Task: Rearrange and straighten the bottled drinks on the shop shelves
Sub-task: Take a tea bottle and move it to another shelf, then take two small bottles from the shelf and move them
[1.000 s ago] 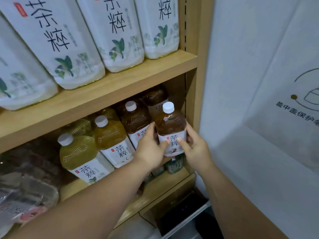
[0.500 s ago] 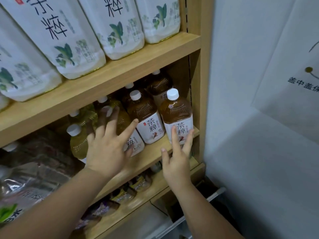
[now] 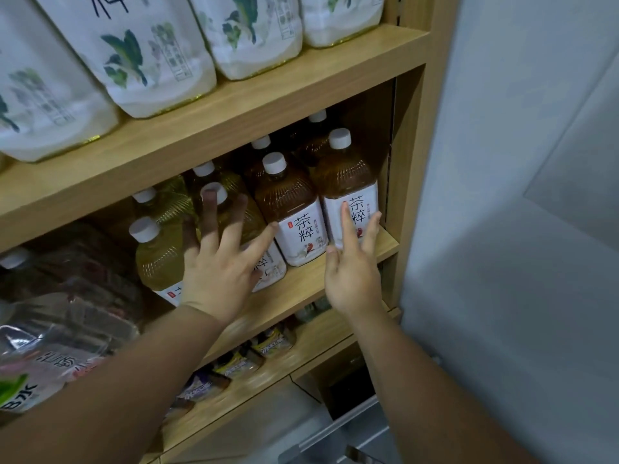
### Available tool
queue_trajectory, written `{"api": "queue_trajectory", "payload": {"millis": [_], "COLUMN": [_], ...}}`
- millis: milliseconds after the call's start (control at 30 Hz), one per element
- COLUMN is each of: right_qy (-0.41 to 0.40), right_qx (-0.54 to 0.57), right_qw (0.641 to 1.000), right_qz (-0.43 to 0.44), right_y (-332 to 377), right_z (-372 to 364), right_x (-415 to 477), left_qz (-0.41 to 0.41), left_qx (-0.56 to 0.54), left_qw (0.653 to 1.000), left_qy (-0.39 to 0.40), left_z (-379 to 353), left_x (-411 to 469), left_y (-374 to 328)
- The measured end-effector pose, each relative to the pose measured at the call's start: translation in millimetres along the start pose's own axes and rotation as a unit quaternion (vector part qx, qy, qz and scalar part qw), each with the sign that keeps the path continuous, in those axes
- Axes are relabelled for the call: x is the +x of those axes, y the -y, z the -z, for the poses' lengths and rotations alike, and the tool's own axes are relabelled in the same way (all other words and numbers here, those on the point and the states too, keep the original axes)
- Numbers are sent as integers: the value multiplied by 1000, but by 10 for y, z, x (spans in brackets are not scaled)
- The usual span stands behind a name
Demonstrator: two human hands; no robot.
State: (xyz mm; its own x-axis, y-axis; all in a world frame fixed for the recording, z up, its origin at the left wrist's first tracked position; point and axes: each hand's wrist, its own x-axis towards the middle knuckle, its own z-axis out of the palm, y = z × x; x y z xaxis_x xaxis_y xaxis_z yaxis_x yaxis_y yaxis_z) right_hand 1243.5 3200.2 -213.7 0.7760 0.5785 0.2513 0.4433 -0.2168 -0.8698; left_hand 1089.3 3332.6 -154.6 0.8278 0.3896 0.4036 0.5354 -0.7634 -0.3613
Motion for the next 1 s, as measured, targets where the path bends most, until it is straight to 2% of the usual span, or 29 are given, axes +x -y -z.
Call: {"api": "queue_trajectory", "payload": {"millis": [133, 233, 433, 567, 733, 800, 900, 1000], "right_qy": [57, 115, 133, 88, 18, 35, 125, 218], "right_qx": [69, 56, 63, 55, 81, 112, 126, 123], "right_qw": [996, 991, 987, 993, 996, 992, 980, 959], "right_qz": [-24, -29, -59, -57, 14, 52, 92, 136], "right_y": [-87, -178, -133, 10, 493, 776, 1192, 1521], "right_z": [114, 113, 127, 139, -106, -257, -541, -876], "right_x": [208, 193, 196, 29, -426, -649, -963, -1138], "left_qz": [5, 17, 21, 18, 10, 48, 160, 323], "left_qx": [-11, -20, -31, -31, -61, -81, -101, -125], "left_qw": [1000, 1000, 999, 998, 998, 996, 982, 938], "left_qy": [7, 15, 24, 48, 7, 0, -14, -35], "left_z": [4, 12, 39, 204, 521, 615, 712, 804], "left_x": [-16, -21, 6, -22, -530, -944, -1620, -2150], "left_y": [-12, -26, -41, -48, 179, 387, 779, 1131]}}
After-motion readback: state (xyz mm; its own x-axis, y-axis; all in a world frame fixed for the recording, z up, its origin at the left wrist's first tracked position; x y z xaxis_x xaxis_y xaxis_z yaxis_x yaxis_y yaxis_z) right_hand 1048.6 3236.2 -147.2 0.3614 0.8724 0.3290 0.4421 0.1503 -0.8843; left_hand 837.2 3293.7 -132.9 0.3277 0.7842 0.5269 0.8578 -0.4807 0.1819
